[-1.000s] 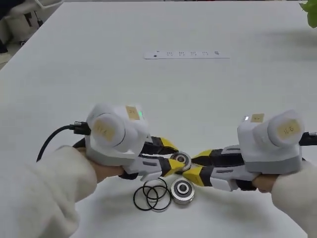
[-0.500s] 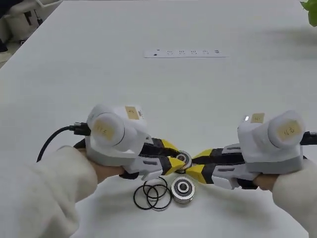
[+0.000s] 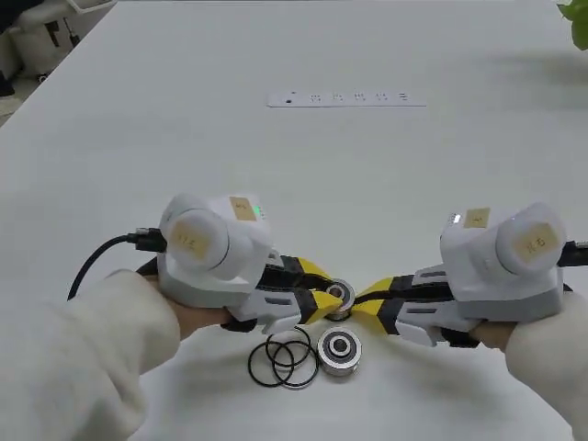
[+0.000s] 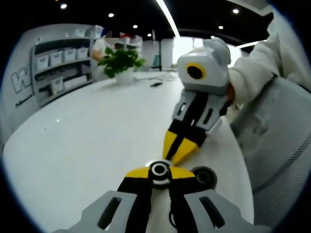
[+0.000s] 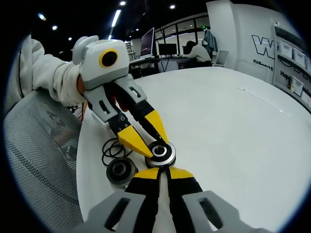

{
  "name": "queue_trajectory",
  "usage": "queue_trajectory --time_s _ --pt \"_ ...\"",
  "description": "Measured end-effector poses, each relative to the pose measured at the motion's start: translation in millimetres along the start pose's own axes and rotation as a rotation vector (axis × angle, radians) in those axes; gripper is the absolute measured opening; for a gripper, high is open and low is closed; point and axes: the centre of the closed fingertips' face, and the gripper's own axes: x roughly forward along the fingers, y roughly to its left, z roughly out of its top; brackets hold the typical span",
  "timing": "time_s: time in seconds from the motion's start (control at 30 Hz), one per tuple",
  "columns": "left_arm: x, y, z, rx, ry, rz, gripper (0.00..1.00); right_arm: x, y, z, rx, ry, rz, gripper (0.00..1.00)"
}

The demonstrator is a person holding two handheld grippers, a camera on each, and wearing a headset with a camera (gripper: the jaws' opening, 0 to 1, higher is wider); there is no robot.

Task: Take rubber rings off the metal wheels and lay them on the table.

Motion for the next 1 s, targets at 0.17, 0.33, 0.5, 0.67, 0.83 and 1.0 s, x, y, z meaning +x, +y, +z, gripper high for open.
queue_trajectory --time_s 0.17,0.33,0.5,0.67,0.83,1.0 --pt "-0.1 -0.1 -0.3 0.005 -0.001 0.003 0.14 0.0 -2.6 -0.5 0.036 0.007 -0.010 0.01" --pt "-0.2 0.2 -0.5 0.007 -0.006 0.004 0.14 -0.8 -3.6 -0.5 0.074 0.007 -0.012 0.01" --pt "-0.1 0.4 -0.5 0.003 -0.011 0.007 0.14 -1.9 -5.3 -1.3 0.130 0.002 -0.010 0.01" --pt "-0.1 0.5 -0.7 0.000 -0.015 0.008 0.14 -2.1 -5.5 -1.4 0.150 0.000 -0.010 0.01" --pt "-0.1 0.5 -0.7 -0.003 -0.019 0.011 0.14 -2.6 -5.9 -1.2 0.164 -0.002 -0.011 0.01" --pt "-0.1 0.6 -0.6 -0.004 -0.021 0.012 0.14 -3.5 -7.9 -1.6 0.212 -0.013 -0.008 0.01"
